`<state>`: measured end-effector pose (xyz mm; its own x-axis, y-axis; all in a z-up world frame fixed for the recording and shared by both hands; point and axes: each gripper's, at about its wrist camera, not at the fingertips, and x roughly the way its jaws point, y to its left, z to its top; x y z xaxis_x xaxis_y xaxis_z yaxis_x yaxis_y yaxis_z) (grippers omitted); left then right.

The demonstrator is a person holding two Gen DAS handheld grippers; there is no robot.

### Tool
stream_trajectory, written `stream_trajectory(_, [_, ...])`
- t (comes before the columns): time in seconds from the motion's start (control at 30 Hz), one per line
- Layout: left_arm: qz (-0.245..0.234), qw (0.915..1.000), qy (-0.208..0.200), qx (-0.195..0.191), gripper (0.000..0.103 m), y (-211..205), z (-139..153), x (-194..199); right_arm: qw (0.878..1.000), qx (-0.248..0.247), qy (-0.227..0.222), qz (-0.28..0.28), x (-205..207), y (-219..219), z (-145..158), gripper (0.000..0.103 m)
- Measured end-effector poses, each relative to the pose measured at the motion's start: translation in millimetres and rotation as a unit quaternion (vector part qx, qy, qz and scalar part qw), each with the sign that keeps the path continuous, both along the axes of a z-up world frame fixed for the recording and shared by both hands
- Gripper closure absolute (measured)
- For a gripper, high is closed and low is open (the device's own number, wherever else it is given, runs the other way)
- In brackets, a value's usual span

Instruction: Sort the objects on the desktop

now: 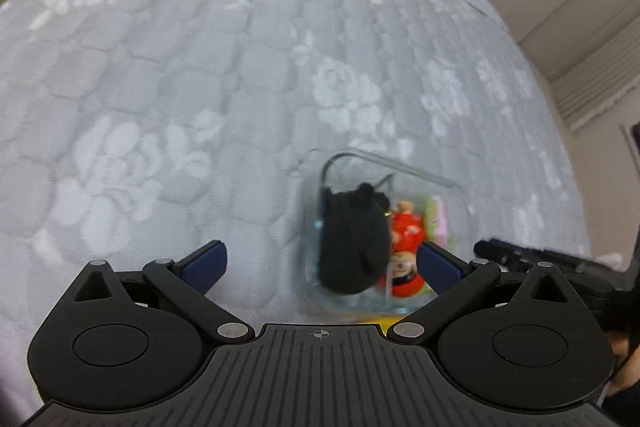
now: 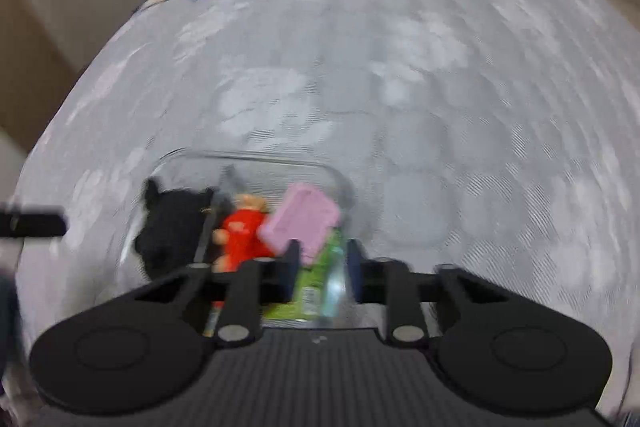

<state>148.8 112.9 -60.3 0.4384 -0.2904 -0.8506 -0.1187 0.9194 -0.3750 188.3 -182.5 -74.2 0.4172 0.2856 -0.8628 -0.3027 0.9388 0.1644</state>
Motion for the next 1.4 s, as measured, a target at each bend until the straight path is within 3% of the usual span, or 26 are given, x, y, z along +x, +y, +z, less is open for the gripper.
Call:
stream_trajectory(0.1, [-0.029,0.997,0.066,0.029,0.0,-5,-23,-16,0.999,0.026,-0.013,0.025,10,33,8,0.079])
stream_trajectory(0.17, [-0.055,0.9916,0.118,0.003,0.0,-7,-45,-32,0.998,0.044,-0.011,0.054,21,63,13,0.077])
stream_trajectory(0.27, [-0.048,0.9846,0.162,-0.045,0.0,2,-67,-52,0.996,0.035,-0.025,0.076,30,103,15,0.077])
stream_trajectory(0.33, [-0.043,0.9861,0.156,-0.039,0.0,9,-69,-54,0.995,0.016,-0.044,0.085,33,122,13,0.081])
stream_trajectory(0.4, [-0.033,0.9914,0.121,-0.037,0.0,21,-61,-46,0.995,0.002,-0.061,0.076,32,129,13,0.082])
stream_trajectory(0.47, [0.005,0.9917,0.084,-0.098,0.0,45,-55,-28,0.997,0.015,-0.058,0.056,33,124,16,0.081])
stream_trajectory(0.5, [0.031,0.9833,0.081,-0.16,0.0,60,-57,-13,0.997,0.023,-0.055,0.046,31,118,19,0.078])
stream_trajectory(0.57, [0.066,0.9509,0.083,-0.291,0.0,81,-69,15,0.997,0.023,-0.066,0.034,23,103,26,0.077])
stream_trajectory(0.6, [0.077,0.9347,0.083,-0.337,0.0,86,-75,29,0.996,0.015,-0.076,0.033,16,96,29,0.077])
stream_trajectory(0.63, [0.087,0.9241,0.08,-0.363,0.0,86,-80,42,0.995,-0.001,-0.09,0.039,7,91,33,0.077])
stream_trajectory(0.67, [0.097,0.9234,0.079,-0.363,0.0,82,-85,52,0.993,-0.018,-0.103,0.048,-2,84,36,0.076])
stream_trajectory(0.77, [0.123,0.9165,0.081,-0.372,0.0,68,-104,80,0.99,-0.036,-0.118,0.061,-25,64,42,0.061])
stream_trajectory(0.83, [0.146,0.8955,0.087,-0.411,0.0,57,-124,90,0.991,-0.036,-0.116,0.062,-35,50,44,0.059])
stream_trajectory(0.9, [0.182,0.8625,0.098,-0.462,0.0,48,-149,97,0.992,-0.035,-0.104,0.058,-42,37,41,0.059])
stream_trajectory(0.97, [0.206,0.8409,0.1,-0.49,0.0,45,-167,104,0.994,-0.029,-0.086,0.053,-48,22,37,0.058])
stream_trajectory(1.03, [0.227,0.8313,0.095,-0.498,0.0,41,-179,110,0.996,-0.021,-0.065,0.049,-52,9,32,0.056])
stream_trajectory(1.1, [0.242,0.8152,0.086,-0.519,0.0,41,-184,113,0.998,-0.015,-0.046,0.041,-54,-4,25,0.056])
stream_trajectory(1.17, [0.248,0.807,0.061,-0.532,0.0,41,-185,116,0.999,-0.011,-0.033,0.032,-57,-15,18,0.056])
stream_trajectory(1.23, [0.252,0.8057,0.034,-0.535,0.0,40,-183,119,0.999,-0.011,-0.025,0.026,-59,-23,13,0.056])
stream_trajectory(1.33, [0.228,0.8159,-0.002,-0.531,0.0,33,-176,127,0.999,-0.009,-0.023,0.02,-62,-28,12,0.056])
stream_trajectory(1.4, [0.203,0.809,-0.03,-0.551,0.0,32,-169,129,0.999,-0.003,-0.027,0.017,-66,-30,14,0.056])
